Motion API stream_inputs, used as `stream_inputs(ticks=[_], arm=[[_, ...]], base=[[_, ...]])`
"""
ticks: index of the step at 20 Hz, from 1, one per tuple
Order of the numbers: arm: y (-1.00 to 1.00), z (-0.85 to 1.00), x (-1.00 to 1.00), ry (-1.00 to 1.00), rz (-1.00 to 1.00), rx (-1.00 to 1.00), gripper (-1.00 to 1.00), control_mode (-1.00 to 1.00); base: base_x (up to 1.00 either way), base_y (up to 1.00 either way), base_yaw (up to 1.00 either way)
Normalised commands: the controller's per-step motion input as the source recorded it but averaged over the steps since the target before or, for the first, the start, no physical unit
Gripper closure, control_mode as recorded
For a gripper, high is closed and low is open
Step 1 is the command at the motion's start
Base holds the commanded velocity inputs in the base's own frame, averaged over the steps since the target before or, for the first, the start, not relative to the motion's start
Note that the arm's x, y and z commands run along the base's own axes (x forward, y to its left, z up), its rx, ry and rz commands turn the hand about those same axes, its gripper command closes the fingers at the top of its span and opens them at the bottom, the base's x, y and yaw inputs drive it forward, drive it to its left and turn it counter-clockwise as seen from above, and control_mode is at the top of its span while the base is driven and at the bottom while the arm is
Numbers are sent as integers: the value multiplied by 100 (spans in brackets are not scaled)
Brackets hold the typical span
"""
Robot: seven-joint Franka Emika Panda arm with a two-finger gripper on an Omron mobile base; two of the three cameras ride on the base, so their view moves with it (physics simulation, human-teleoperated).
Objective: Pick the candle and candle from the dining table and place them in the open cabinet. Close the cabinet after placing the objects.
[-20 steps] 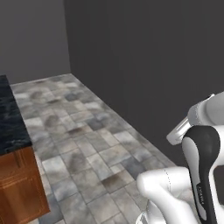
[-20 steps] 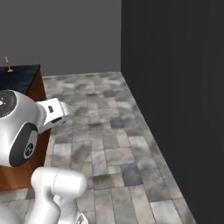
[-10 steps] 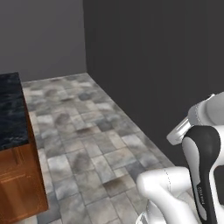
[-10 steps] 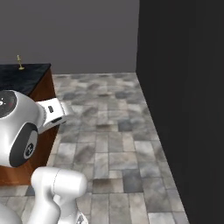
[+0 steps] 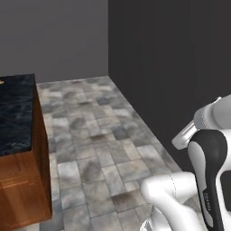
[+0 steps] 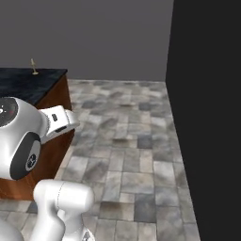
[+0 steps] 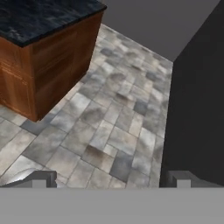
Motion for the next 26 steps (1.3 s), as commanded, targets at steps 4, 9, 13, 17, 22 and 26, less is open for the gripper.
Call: stream_inputs(ticks=[4,9,13,17,22,26], arm=[[0,0,0,0,0,0,-100,100],[0,0,0,0,0,0,-100,100],[0,0,0,0,0,0,-100,100],[0,0,0,0,0,0,-100,100],[0,0,0,0,0,0,-100,100],[0,0,0,0,0,0,-100,100]], base=[[53,-38,27],[54,-39,27],[54,-43,27],[51,-45,27],[51,-47,27],[52,-50,27]])
